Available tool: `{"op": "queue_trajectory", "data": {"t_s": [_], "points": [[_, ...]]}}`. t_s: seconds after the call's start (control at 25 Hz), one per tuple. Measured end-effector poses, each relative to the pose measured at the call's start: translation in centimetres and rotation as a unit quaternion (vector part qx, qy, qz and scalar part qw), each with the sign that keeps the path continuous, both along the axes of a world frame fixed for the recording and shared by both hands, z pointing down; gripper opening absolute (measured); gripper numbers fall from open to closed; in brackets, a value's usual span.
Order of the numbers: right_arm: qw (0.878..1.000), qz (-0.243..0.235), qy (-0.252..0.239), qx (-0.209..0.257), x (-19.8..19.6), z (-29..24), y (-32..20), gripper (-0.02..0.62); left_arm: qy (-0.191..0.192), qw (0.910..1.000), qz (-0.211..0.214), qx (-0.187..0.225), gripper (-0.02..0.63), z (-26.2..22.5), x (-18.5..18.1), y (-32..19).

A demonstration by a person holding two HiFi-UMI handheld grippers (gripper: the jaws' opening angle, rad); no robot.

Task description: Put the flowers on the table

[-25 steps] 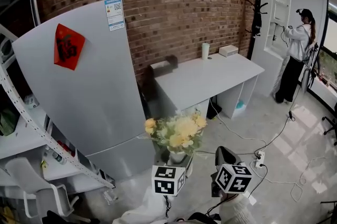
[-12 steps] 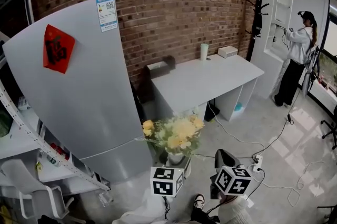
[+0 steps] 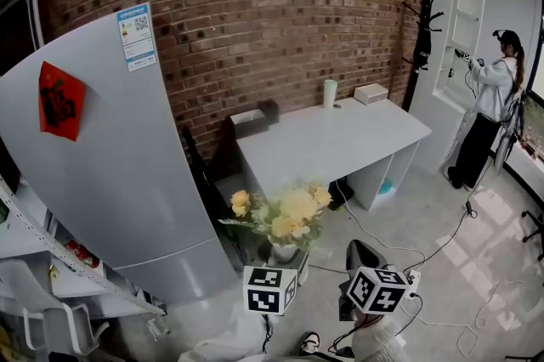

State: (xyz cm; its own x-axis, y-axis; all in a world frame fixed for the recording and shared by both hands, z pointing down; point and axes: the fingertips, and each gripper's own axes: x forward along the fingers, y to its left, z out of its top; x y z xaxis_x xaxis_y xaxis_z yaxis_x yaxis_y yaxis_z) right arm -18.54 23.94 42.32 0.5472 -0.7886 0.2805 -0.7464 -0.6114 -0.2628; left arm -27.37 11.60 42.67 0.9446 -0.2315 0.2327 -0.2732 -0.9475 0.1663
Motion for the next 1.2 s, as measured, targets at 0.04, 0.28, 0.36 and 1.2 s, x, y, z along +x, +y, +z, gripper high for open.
{"op": "queue_trajectory", "data": {"t_s": [0.04,0.28,0.36,1.2], "points": [[1.0,-0.003,0.002,-0.001,1.1,-0.2,-0.2,0.025,0.001,1.0,-0.004,-0.001,0.325,-0.2,1.0,-0.2],[1.0,-0.01,0.005,-0.004,7.9,-0.6,-0.4,0.025,0.0,0.9998,-0.02,-0.007,0.325,-0.2,7.2,-1.0],[1.0,-0.011,-0.001,-0.004,9.9,-0.3,-0.1,0.025,-0.004,0.9998,-0.019,-0.007,0.325,-0.1,9.2,-0.8],[0.998,0.014,-0.059,0.002,24.1,3.7,-1.1,0.025,-0.046,0.9989,0.006,-0.001,0.325,3.0,22.9,-2.5]]}}
